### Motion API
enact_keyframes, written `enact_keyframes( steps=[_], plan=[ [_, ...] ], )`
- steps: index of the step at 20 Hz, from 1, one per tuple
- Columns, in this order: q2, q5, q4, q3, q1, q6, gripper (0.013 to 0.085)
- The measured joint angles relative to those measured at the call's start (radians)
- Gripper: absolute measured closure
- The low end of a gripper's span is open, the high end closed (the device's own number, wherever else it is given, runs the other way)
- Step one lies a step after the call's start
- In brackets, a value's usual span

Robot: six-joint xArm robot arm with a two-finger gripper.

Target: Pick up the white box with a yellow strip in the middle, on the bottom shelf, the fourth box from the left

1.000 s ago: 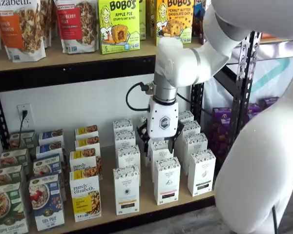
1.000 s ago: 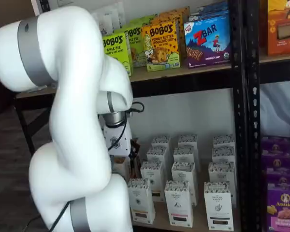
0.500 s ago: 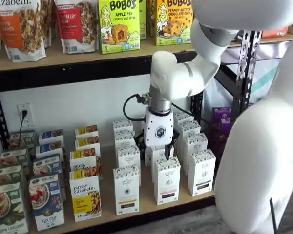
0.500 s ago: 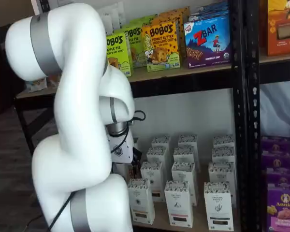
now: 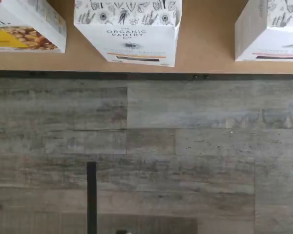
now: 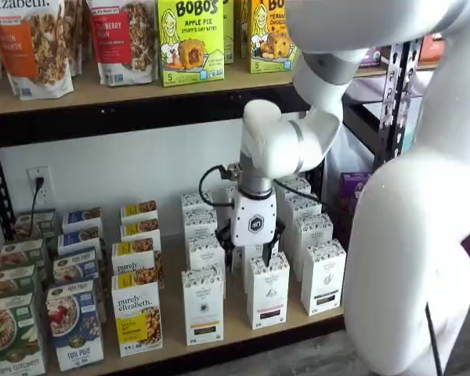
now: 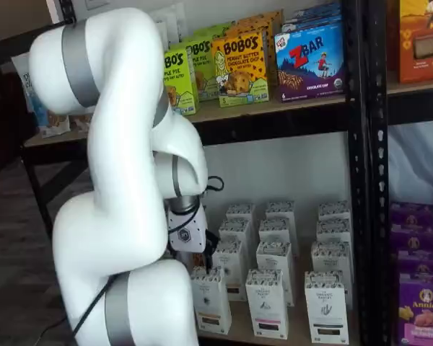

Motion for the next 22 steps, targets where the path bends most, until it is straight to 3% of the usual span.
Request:
enact_keyframes(
  steps=[10,19,22],
  plan=[
    [0.187,-0.075,0.131,-0.107,-0.004,-0.129,0.0130],
    [0.336,-0.091,0.152,-0.232,-0.002,-0.149,0.0130],
    [0.377,-0.102,0.140,-0.272,-0.002,-0.139,0.0130]
  ],
)
